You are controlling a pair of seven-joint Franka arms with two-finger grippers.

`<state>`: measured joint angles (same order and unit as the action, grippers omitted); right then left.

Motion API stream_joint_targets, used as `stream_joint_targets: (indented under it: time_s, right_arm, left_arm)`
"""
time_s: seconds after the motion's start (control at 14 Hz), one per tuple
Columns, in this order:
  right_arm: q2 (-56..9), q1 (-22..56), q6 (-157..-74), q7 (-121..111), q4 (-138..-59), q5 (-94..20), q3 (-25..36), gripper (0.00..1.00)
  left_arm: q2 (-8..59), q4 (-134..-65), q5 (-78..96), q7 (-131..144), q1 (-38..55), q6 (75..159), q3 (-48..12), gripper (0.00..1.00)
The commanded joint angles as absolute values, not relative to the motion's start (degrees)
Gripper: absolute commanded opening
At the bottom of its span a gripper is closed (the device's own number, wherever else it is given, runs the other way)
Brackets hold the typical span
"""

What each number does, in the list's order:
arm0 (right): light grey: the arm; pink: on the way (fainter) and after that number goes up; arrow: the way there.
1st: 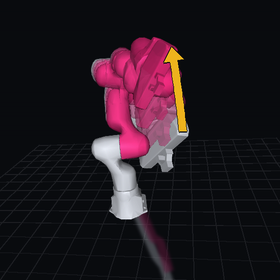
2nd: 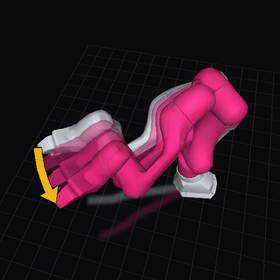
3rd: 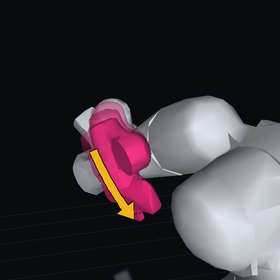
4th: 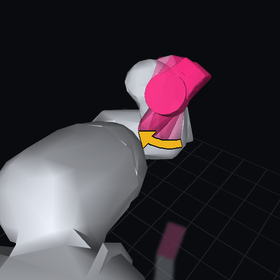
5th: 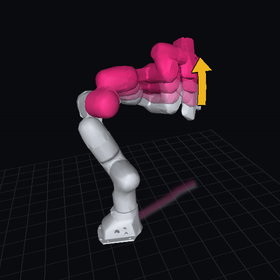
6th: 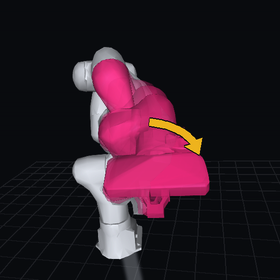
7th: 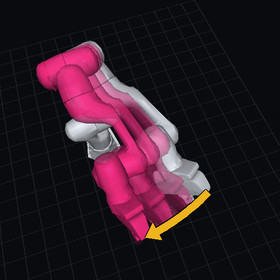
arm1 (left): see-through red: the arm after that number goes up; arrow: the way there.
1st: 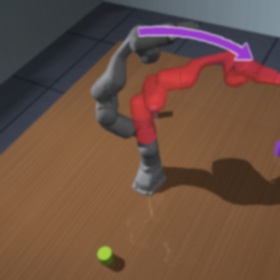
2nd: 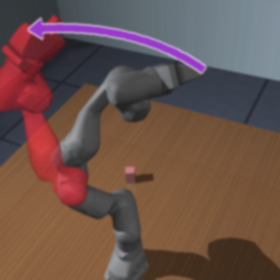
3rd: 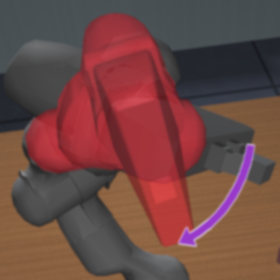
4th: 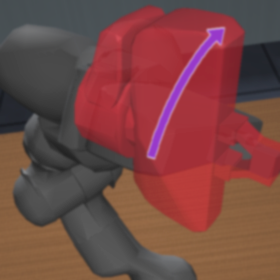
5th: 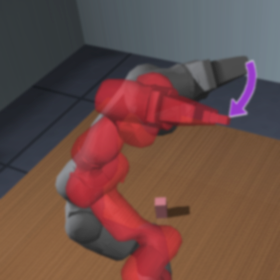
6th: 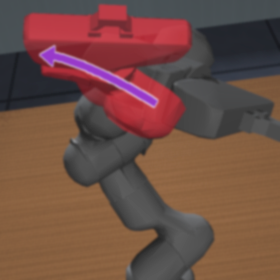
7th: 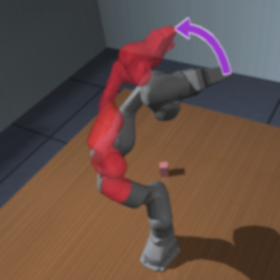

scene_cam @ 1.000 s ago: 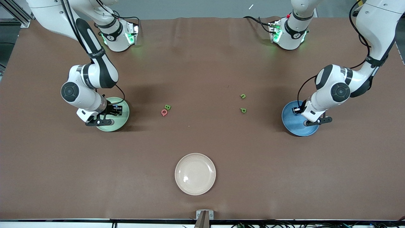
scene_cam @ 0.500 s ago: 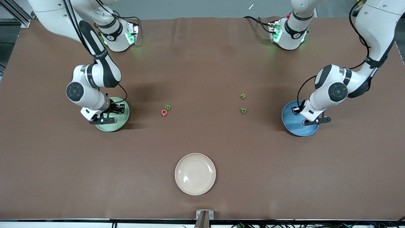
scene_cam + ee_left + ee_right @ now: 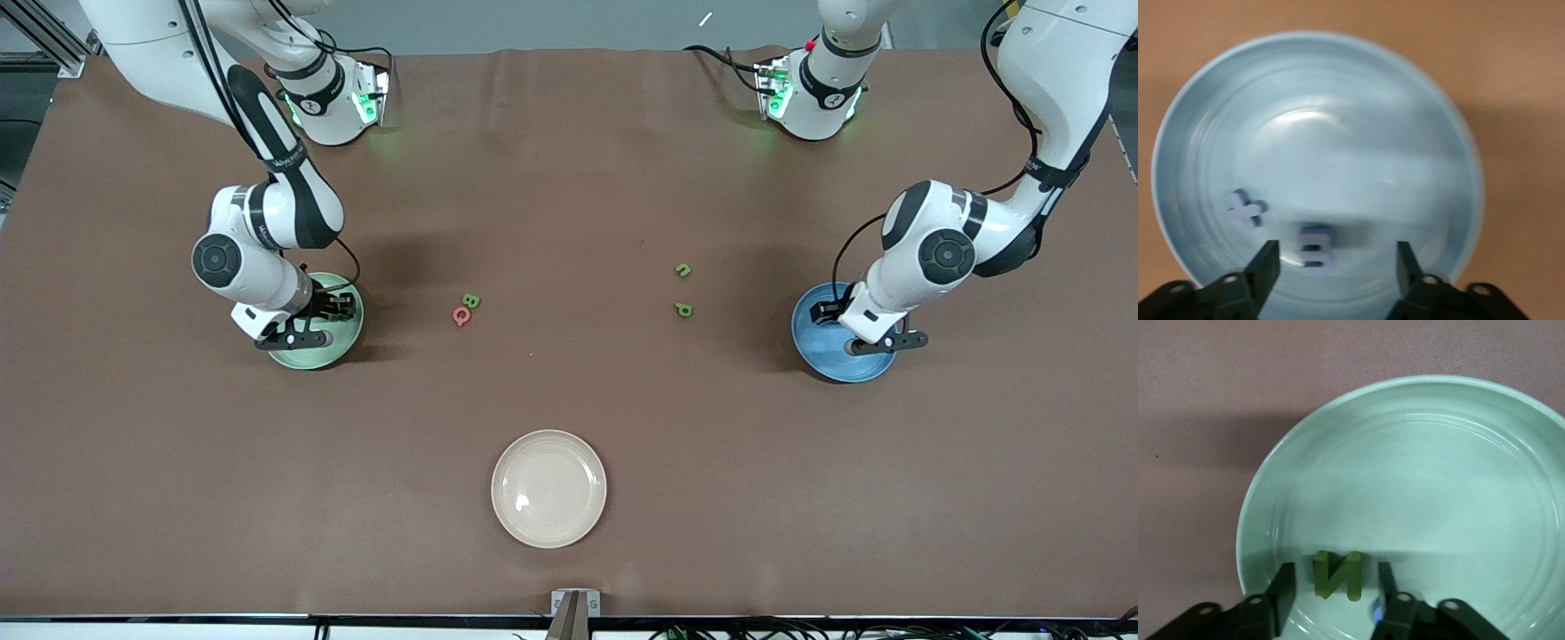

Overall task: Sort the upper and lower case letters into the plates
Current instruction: 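Grasp the green p with the left gripper while the right gripper grasps the pink letter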

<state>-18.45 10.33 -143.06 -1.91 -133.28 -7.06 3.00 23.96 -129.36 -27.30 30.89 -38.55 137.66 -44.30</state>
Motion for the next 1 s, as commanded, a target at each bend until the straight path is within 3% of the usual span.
stream_joint_targets:
  time_s: [0.0,0.14,0.29,0.93]
  right_arm:
    - [-13.90,9.84,-133.64,-1.41,-130.02,-7.03,2.46,1.00]
    - [-13.10,10.11,-124.93,2.61,-124.39,-7.38,2.20,1.00]
    - [-12.92,12.81,-123.75,8.23,-122.70,-7.56,2.02,1.00]
    - [-21.52,28.99,-143.42,37.24,-123.22,-7.65,2.20,1.00]
  left_arm:
    - [22.59,-126.75,-28.30,36.01,-38.76,134.04,-49.47,0.99]
    - [23.02,-124.46,-28.39,39.45,-36.32,132.90,-51.76,0.99]
    - [24.25,-121.92,-28.39,39.55,-31.22,132.80,-51.68,1.00]
    - [32.87,-118.04,-28.56,42.36,-19.26,136.22,-51.15,0.99]
